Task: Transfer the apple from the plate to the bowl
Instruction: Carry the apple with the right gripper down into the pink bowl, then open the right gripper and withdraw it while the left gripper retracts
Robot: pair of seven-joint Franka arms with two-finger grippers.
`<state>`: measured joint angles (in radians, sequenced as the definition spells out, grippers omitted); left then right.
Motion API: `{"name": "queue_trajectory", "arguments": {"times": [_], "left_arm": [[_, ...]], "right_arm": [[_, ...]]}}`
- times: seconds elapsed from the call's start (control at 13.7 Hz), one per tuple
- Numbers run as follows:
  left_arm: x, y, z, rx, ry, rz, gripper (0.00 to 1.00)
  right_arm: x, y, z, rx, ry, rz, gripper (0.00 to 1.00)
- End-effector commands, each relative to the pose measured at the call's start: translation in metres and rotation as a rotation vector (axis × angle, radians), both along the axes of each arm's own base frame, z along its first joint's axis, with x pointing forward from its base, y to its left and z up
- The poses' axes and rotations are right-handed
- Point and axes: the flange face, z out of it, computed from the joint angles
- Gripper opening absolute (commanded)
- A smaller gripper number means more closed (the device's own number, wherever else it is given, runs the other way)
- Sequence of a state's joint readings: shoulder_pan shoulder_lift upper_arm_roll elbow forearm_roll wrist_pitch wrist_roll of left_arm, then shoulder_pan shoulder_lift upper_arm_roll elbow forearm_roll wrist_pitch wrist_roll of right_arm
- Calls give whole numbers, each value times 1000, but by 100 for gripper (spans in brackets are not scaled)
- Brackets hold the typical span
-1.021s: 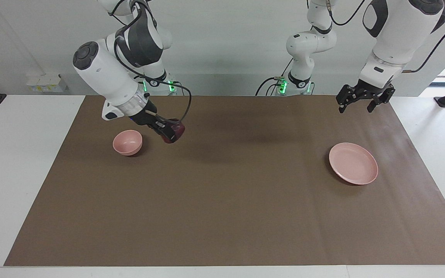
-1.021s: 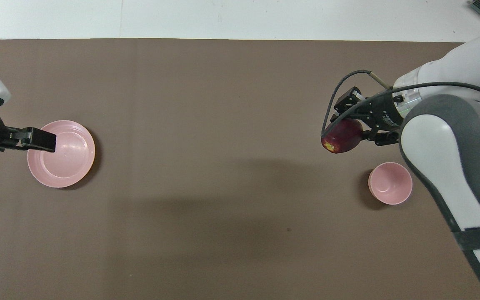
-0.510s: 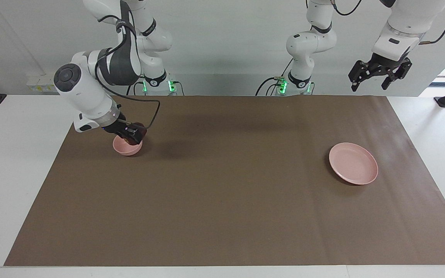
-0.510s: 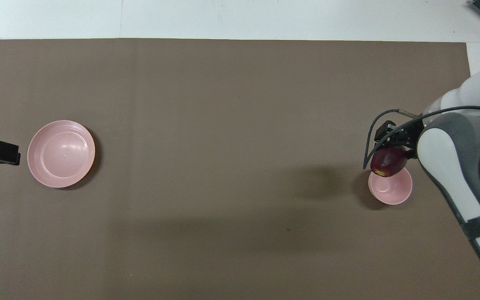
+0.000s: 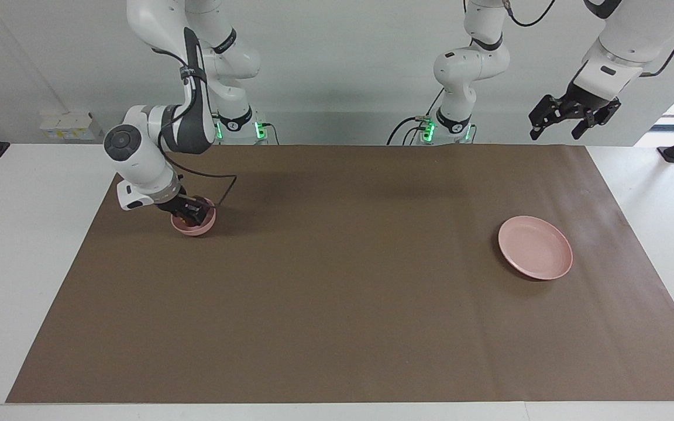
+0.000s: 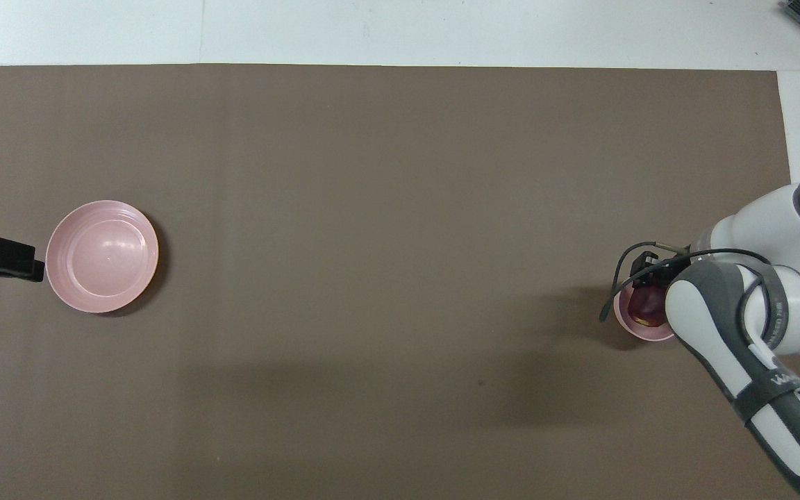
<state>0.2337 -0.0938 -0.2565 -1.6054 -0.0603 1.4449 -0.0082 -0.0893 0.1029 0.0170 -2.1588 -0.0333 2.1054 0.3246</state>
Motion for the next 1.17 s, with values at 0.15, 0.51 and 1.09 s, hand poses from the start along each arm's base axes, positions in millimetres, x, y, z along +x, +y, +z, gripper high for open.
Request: {"name": "queue_trajectory", "arguments": {"times": [0.15,0.51,1.09], "left_arm": [[2,-25,2,-64,-58,20,100],[-9,-98,-15,-59,-30,-8,100],[-2,-71,50,2,-79,11,100]], "right_arm": [[-14,-1,0,-17,-18,38,55],[7,-1,38,-22,-54,52,100],[47,2,199,-25,-157,256,100]]}}
